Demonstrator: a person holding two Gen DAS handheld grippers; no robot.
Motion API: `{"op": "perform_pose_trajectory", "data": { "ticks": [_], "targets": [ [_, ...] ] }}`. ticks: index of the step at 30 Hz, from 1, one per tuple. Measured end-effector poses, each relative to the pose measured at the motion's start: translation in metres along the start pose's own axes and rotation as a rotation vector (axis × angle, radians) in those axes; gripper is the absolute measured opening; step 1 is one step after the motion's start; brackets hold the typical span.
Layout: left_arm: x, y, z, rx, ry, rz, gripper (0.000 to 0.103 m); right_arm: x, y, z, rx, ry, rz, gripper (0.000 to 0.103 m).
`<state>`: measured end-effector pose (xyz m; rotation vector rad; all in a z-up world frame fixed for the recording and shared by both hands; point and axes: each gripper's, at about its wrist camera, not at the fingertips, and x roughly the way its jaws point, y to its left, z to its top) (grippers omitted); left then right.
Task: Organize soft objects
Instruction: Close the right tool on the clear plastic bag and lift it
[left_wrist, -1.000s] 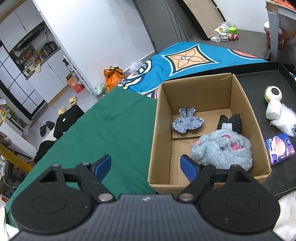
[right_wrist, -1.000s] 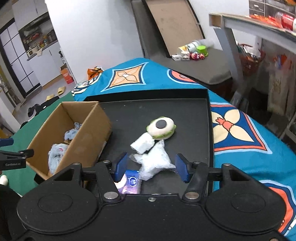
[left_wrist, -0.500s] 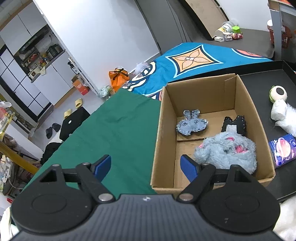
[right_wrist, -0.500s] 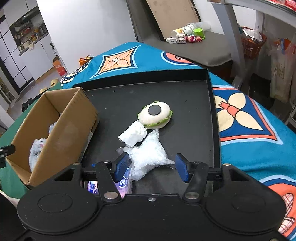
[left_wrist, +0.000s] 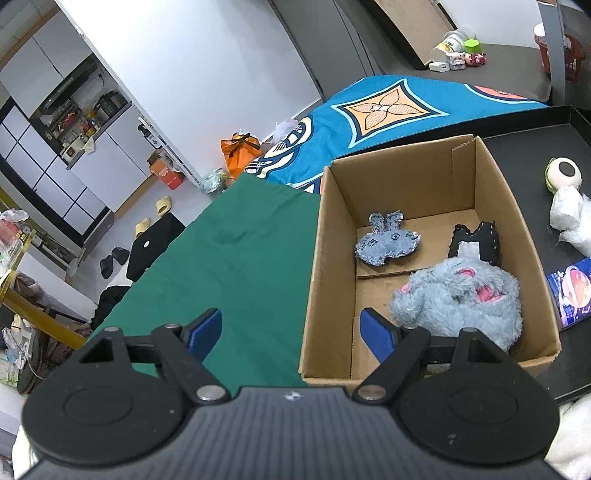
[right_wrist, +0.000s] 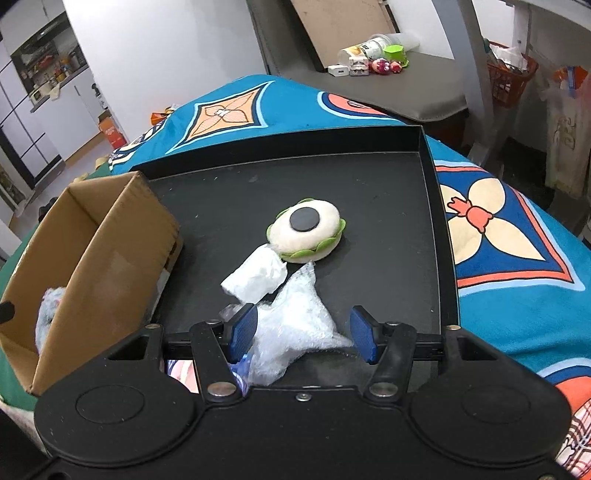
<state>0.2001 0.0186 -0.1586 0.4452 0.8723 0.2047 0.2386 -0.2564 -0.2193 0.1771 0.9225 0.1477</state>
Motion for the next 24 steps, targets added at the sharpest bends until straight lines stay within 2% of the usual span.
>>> {"op": "perform_pose_trajectory", "data": {
  "ticks": [5, 7, 11, 13, 16, 24],
  "targets": [
    [0.003, -0.003, 0.001, 0.011, 0.010, 0.008, 0.081, 0.011, 0.000, -0.001, -0.014, 0.012, -0.014, 0.054],
    [0.003, -0.003, 0.002, 0.012, 0.015, 0.012, 0.081, 0.017, -0.001, -0.003, -0.018, 0.040, -0.006, 0.043],
    [0.002, -0.006, 0.002, 0.022, 0.012, 0.022, 0.081, 0.016, 0.005, -0.008, -0.071, 0.046, -0.013, 0.037],
    [0.001, -0.006, 0.001, 0.025, 0.011, 0.028, 0.081, 0.012, 0.003, -0.008, -0.055, 0.051, -0.002, 0.027],
    [0.001, -0.006, 0.001, 0.021, 0.012, 0.033, 0.081, 0.006, 0.003, -0.008, -0.062, 0.054, -0.010, 0.019],
    [-0.001, -0.004, 0.002, 0.012, 0.011, 0.029, 0.081, -0.012, 0.000, -0.009, -0.056, 0.044, -0.046, 0.018]
  ]
}}
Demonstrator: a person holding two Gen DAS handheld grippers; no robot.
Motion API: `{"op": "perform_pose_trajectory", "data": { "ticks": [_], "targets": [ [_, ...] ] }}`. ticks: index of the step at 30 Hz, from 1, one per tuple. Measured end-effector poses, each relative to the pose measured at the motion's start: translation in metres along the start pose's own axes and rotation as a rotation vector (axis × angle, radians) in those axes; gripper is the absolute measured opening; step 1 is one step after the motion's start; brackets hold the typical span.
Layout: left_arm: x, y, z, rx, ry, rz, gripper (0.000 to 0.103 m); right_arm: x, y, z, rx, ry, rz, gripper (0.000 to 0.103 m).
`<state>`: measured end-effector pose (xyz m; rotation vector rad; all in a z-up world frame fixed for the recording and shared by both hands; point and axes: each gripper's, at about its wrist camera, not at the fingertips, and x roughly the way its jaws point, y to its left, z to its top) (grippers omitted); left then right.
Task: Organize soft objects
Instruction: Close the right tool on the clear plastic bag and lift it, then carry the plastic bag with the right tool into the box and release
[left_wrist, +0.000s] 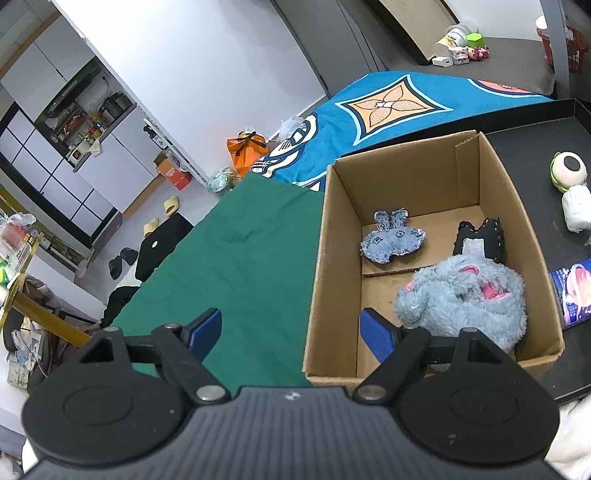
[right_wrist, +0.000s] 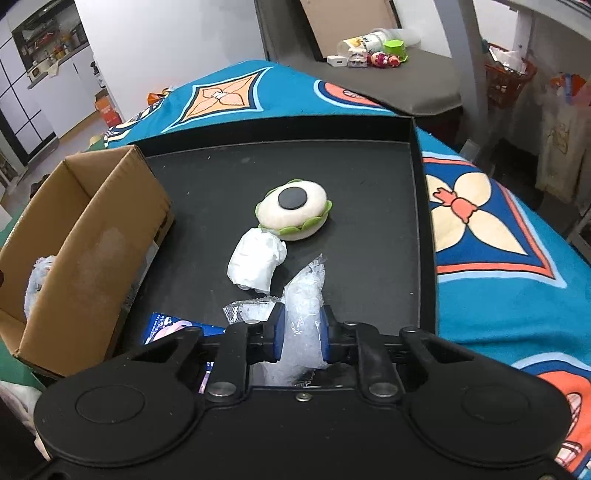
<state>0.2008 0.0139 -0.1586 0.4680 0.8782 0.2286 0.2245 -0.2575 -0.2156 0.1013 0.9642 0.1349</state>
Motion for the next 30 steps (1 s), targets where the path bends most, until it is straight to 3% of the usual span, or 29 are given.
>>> {"op": "perform_pose_trajectory", "data": {
  "ticks": [13, 30],
  "targets": [
    [0.002, 0.010, -0.001, -0.044, 0.001, -0.018, 0.081, -0.033, 0.011, 0.013, -0.027, -0.066, -0.025, 0.018],
    [0.009, 0.026, -0.004, -0.130, 0.028, -0.082, 0.077, -0.068, 0.065, 0.049, -0.108, -0.185, 0.015, 0.019]
  ]
}}
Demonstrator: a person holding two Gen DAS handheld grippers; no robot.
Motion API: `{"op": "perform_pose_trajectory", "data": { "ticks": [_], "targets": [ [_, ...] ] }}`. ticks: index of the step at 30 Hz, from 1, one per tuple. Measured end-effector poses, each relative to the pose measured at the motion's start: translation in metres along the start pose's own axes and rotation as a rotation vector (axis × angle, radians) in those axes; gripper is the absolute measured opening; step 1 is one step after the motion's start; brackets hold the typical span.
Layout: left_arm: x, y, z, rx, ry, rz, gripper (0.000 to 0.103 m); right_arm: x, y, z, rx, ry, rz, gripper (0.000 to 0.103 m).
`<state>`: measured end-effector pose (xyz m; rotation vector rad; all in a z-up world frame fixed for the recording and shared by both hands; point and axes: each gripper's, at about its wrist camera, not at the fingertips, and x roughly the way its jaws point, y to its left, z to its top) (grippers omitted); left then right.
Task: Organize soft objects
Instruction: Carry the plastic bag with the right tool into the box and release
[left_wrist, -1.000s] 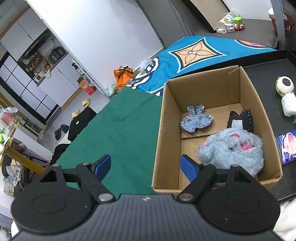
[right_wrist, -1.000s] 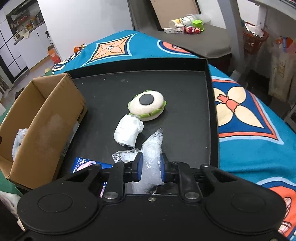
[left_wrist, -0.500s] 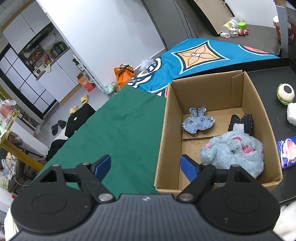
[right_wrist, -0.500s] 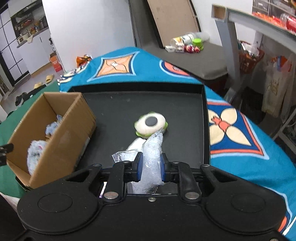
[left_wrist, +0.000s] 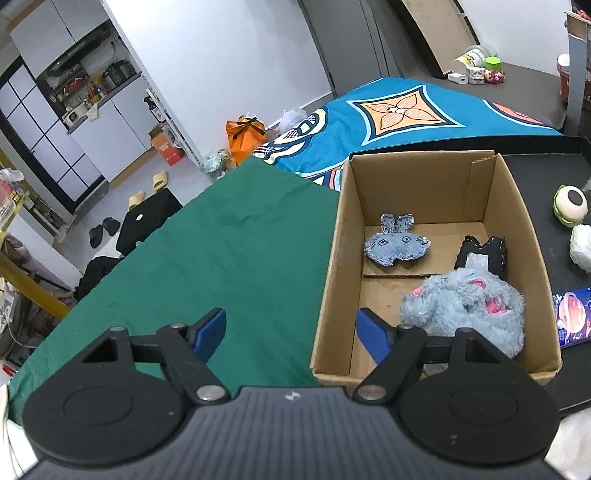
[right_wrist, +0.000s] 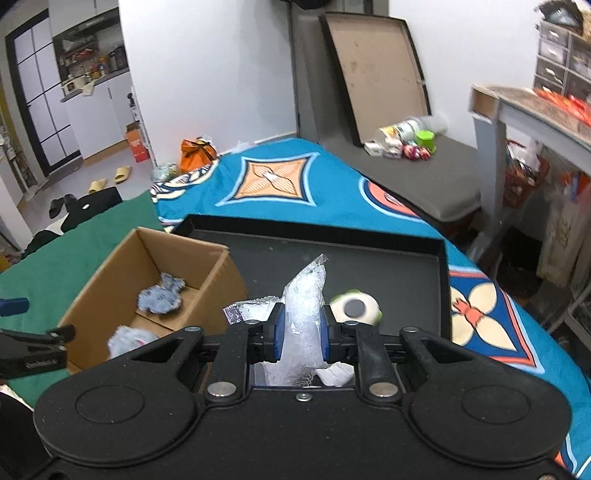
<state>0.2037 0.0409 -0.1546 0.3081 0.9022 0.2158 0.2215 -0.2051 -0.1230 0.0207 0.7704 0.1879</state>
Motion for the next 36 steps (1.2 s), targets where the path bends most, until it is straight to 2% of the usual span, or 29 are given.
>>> {"op": "perform_pose_trajectory", "data": {
  "ticks": [5, 14, 20, 30, 32, 33, 35, 36],
  "targets": [
    [0.005, 0.001, -0.001, -0.003, 0.021, -0.020, 0.067, -0.004, 0.017, 0.012, -0.031, -0.023, 0.013, 0.019],
    [0.013, 0.010, -0.002, -0.055, 0.052, -0.073, 0.033, -0.008, 0.053, 0.023, -0.102, -0.052, 0.028, 0.019],
    [0.014, 0.011, -0.003, -0.066, 0.045, -0.127, 0.015, -0.003, 0.075, 0.027, -0.152, -0.049, 0.053, 0.019],
    [0.014, 0.016, -0.005, -0.089, 0.031, -0.175, 0.009, 0.017, 0.113, 0.036, -0.231, -0.041, 0.085, 0.019],
    [0.016, 0.018, -0.005, -0.102, 0.032, -0.184, 0.009, 0.019, 0.117, 0.036, -0.234, -0.045, 0.084, 0.022],
    [0.016, 0.018, -0.006, -0.105, 0.030, -0.186, 0.009, 0.021, 0.118, 0.038, -0.228, -0.051, 0.083, 0.028],
    [0.017, 0.018, -0.006, -0.103, 0.027, -0.186, 0.009, 0.020, 0.118, 0.038, -0.213, -0.065, 0.092, 0.051],
    [0.017, 0.018, -0.006, -0.101, 0.025, -0.187, 0.009, 0.019, 0.118, 0.038, -0.213, -0.074, 0.092, 0.054]
  ]
}}
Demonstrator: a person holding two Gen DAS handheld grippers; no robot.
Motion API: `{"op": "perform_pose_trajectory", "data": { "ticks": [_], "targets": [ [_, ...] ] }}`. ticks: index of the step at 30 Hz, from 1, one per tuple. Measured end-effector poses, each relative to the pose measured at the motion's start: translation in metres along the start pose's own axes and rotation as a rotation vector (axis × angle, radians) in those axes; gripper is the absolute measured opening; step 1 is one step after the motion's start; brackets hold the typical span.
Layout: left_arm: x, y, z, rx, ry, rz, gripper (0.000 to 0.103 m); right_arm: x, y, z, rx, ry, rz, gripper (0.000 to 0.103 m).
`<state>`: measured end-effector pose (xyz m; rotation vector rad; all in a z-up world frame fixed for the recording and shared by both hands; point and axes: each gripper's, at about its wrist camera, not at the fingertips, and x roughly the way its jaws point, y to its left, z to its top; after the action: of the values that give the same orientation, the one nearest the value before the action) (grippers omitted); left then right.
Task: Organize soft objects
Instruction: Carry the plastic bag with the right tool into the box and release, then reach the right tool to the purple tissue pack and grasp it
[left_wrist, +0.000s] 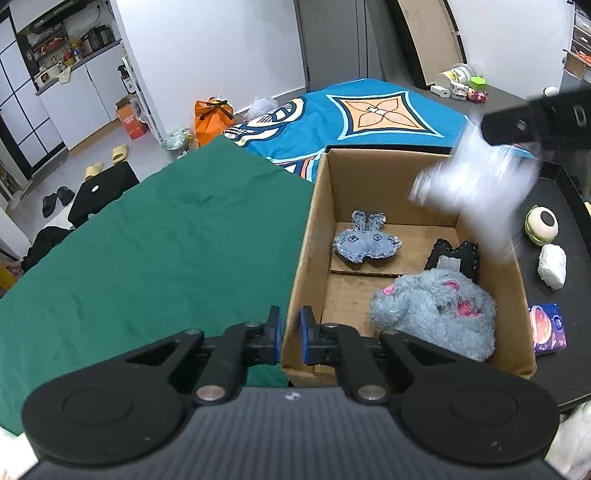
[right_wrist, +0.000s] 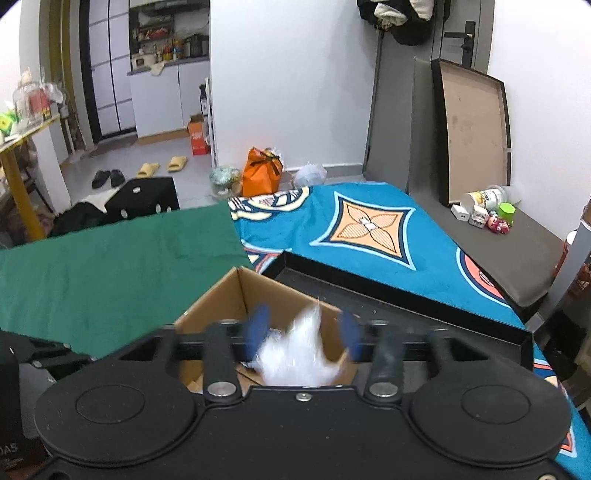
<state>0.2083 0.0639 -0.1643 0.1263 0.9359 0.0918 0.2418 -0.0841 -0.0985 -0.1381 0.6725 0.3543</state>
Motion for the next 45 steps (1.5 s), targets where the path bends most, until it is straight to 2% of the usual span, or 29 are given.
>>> {"op": "perform_pose_trajectory", "data": {
  "ticks": [8, 17, 27, 30, 32, 34, 37, 40, 45],
  "targets": [
    [0.000, 0.000, -0.001, 0.006, -0.003, -0.005, 0.009, -0.006, -0.007, -0.010, -0.022, 0.025, -0.030, 0.055],
    [-0.004, -0.003, 0.000, 0.029, -0.001, 0.027, 0.012, -0.017, -0.027, -0.016, -0.003, 0.030, -0.020, 0.055],
    [-0.009, -0.020, 0.000, 0.102, -0.007, 0.105, 0.016, -0.029, -0.061, -0.037, 0.045, 0.035, -0.017, 0.055],
    [-0.010, -0.022, 0.001, 0.110, -0.013, 0.138, 0.025, -0.029, -0.072, -0.048, 0.072, 0.038, -0.014, 0.056],
    [-0.013, -0.024, 0.000, 0.119, -0.031, 0.179, 0.038, -0.030, -0.079, -0.057, 0.092, 0.039, -0.012, 0.058],
    [-0.016, -0.028, -0.001, 0.140, -0.051, 0.194, 0.057, -0.030, -0.085, -0.066, 0.117, 0.042, -0.011, 0.060],
    [-0.022, -0.037, -0.003, 0.183, -0.090, 0.219, 0.071, -0.028, -0.093, -0.078, 0.149, 0.047, -0.005, 0.063],
    [-0.022, -0.042, -0.004, 0.213, -0.106, 0.247, 0.080, -0.026, -0.099, -0.088, 0.172, 0.043, 0.016, 0.065],
    [-0.021, -0.045, -0.003, 0.228, -0.108, 0.263, 0.089, -0.018, -0.103, -0.106, 0.212, 0.071, 0.057, 0.068]
  ]
}}
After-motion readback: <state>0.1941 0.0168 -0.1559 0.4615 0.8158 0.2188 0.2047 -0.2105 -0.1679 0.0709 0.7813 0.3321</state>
